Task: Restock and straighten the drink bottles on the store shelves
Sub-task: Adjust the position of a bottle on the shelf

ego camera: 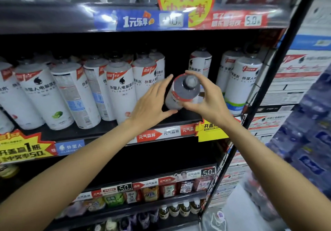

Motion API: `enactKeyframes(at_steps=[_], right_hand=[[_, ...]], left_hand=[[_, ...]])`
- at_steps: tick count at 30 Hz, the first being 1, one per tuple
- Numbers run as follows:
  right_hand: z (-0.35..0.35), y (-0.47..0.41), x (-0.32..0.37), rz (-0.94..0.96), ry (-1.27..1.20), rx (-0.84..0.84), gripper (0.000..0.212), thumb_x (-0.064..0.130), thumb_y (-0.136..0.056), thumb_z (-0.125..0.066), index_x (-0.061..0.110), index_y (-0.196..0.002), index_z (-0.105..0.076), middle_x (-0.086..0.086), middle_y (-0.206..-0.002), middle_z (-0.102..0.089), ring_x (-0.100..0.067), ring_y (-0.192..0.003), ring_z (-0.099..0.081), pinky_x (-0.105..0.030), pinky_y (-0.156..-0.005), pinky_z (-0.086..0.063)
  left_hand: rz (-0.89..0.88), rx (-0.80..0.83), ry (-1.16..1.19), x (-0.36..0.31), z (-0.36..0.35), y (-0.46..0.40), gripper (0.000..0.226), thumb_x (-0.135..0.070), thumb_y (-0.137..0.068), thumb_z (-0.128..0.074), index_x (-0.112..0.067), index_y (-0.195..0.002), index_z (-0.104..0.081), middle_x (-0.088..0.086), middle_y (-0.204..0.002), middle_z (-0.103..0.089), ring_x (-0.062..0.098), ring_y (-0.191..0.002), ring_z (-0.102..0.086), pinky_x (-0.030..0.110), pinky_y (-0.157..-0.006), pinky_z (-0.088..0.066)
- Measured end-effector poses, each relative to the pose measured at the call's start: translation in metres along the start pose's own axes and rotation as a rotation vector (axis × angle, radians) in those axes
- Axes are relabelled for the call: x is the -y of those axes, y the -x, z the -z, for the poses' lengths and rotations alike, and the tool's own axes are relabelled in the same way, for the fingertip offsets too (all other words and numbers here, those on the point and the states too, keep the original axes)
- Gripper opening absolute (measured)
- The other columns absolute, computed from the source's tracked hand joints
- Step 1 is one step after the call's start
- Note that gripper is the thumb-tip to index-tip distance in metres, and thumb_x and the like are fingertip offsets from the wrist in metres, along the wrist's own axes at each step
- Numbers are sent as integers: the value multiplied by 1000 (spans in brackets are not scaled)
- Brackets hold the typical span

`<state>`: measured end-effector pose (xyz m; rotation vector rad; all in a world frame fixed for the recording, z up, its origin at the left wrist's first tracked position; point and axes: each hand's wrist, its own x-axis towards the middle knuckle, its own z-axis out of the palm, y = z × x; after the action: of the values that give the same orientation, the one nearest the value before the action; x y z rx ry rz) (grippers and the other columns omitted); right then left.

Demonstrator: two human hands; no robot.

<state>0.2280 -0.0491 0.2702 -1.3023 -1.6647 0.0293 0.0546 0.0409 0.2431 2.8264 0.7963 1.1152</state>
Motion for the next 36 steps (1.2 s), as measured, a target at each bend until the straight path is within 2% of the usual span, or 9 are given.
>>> enactKeyframes(at_steps=[6,11,14,20,23,26,30,33,36], right_hand=[[11,-24,10,-185,-151,-44,70,28,-71,-83,16,-127,-43,6,-121,-60,3,-106,-58,-20,-86,-49],[7,-48,0,-194,-68,-57,68,33,-75,-80,13,-132,-49,2,-125,-57,-4,-109,-54,-8,-85,-45],[8,-52,-8,-207,-38,-66,66,35,-78,-77,12,-133,-49,0,-121,-55,-6,-98,-56,-1,-75,-42],[9,-52,-22,-247,-30,-69,60,34,-79,-77,10,-124,-45,4,-103,-57,-16,-97,-61,-37,-83,-54],[9,-49,-24,-230,-22,-61,58,29,-81,-74,9,-127,-45,1,-113,-59,-15,-105,-59,-37,-89,-52],[9,-38,-25,-170,137,-82,58,30,-86,-70,11,-134,-45,-5,-129,-53,-16,-115,-54,-30,-93,-46],[3,-12,-13,71,361,-156,37,25,-91,-60,11,-125,-55,-6,-119,-59,-22,-108,-57,-33,-79,-47],[-13,1,4,280,482,-48,26,18,-88,-59,10,-112,-62,-8,-96,-67,-30,-87,-64,-35,-61,-50],[-46,3,24,442,540,92,22,19,-86,-53,10,-101,-67,-7,-76,-66,-31,-67,-64,-31,-50,-47]], left_hand=[[287,-4,400,-22,-14,-22,96,-39,-76,-78,-17,-148,-19,5,-145,-41,24,-125,-50,42,-101,-46],[439,-107,421,-27,-25,-35,82,-37,-77,-77,-15,-141,-31,3,-131,-52,20,-114,-56,28,-87,-47],[471,-110,358,-25,-33,-41,84,-44,-77,-75,-17,-143,-30,4,-134,-52,24,-115,-56,34,-88,-49],[515,-133,264,-28,-40,-50,93,-49,-72,-78,-12,-142,-29,8,-135,-51,28,-119,-54,42,-92,-49],[517,-128,238,-32,-39,-47,92,-51,-73,-76,-13,-142,-29,8,-130,-56,28,-111,-59,42,-85,-52],[494,5,270,-38,-28,-40,82,-41,-83,-70,-17,-147,-25,5,-129,-59,24,-107,-62,36,-86,-51],[478,110,309,-40,13,-6,51,-31,-90,-64,-22,-138,-48,-5,-126,-62,9,-109,-60,33,-99,-47],[363,50,198,-32,48,35,34,-33,-91,-63,-27,-124,-61,-13,-109,-68,0,-98,-62,34,-90,-52],[113,1,-97,-12,76,75,29,-35,-93,-56,-23,-116,-67,-13,-97,-71,7,-89,-64,33,-69,-55]])
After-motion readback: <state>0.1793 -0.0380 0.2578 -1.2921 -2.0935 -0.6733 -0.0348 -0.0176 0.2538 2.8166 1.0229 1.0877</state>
